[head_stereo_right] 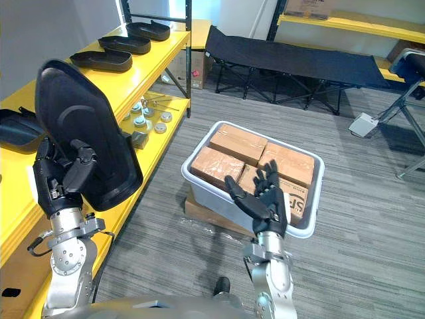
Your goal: Walk over and take three plastic housings, then place them on the shelf
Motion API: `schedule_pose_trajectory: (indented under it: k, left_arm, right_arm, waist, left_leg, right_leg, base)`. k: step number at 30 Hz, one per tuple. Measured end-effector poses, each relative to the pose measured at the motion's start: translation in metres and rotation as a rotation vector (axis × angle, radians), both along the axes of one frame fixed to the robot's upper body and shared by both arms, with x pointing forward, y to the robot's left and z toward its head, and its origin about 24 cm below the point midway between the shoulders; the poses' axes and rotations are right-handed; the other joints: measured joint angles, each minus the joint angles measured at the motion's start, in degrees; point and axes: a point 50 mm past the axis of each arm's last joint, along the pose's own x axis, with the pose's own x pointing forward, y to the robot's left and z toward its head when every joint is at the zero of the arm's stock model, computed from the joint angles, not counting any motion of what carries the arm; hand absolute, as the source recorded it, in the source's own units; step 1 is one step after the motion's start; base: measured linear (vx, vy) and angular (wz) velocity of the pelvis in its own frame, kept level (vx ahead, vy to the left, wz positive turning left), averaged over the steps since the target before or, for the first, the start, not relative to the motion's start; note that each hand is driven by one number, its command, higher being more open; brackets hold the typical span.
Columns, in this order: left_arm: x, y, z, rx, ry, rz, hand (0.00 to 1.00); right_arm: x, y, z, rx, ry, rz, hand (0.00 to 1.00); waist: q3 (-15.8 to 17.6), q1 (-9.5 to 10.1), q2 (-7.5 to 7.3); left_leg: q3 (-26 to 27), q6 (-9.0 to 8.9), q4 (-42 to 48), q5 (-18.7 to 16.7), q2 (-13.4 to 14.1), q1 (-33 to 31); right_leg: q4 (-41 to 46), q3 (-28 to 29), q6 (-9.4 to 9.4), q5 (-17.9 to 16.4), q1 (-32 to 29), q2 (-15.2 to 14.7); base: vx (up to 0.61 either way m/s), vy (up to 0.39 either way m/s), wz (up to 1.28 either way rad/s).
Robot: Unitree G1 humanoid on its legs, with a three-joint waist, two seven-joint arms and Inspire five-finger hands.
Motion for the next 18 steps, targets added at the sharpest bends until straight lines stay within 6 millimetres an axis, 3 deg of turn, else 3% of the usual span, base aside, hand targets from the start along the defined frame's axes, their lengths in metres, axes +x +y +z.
schedule_pose_trajectory:
  k: [5,7,10,13,18]
  left_arm:
    - [-0.004,-0.006,0.029,0.0,-0.167,-0.132,0.0]
    - [-0.009,0.002,0.037,0.017,-0.218,-0.118,0.0]
    - [-0.023,0.022,0.041,-0.015,-0.269,-0.069,0.0]
    - [-0.04,0.041,0.034,-0.055,-0.263,-0.026,0.0]
    - [-0.053,0.052,0.028,-0.094,-0.261,0.01,0.0]
  right_arm:
    - [0.026,0.065,0.009,-0.091,-0.075,0.356,1.0]
    - [0.029,0.072,0.013,-0.142,-0.108,0.421,1.0]
    - [0.037,0.072,0.021,-0.159,-0.147,0.436,1.0]
    - [0.045,0.064,0.029,-0.165,-0.174,0.394,1.0]
    - [0.054,0.055,0.036,-0.173,-0.204,0.36,1.0]
  waist:
    - [1.05,5.04,0.64]
    - [1.13,7.06,0.75]
    - [1.21,9.38,0.33]
    - [1.15,10.3,-0.36]
    - [1.48,10.69,-0.74]
  left_leg:
    - [-8.08,0.22,-0.3,1.71,-1.14,-2.47]
    - [-10.65,0.45,-0.46,2.29,-1.88,-3.15]
    - [-13.5,0.84,-1.19,3.02,-3.06,-3.23]
    - [-14.79,1.12,-1.06,3.09,-3.91,-3.76]
    - [-14.48,1.01,-1.0,3.02,-4.03,-3.69]
  right_leg:
    - [0.29,-8.22,0.39,-0.38,2.68,-0.85]
    - [0.3,-10.58,0.68,-0.58,3.79,-1.24]
    - [0.31,-13.26,0.98,-0.78,5.35,-2.06]
    - [0.32,-13.91,1.94,-1.44,6.09,-2.98]
    - [0.34,-13.17,1.9,-2.36,6.13,-2.83]
  base:
    - [-0.02,0.022,0.79]
    - [0.0,0.051,0.84]
    - [0.0,0.072,0.59]
    - [0.0,0.053,0.29]
    - [-0.01,0.013,0.0]
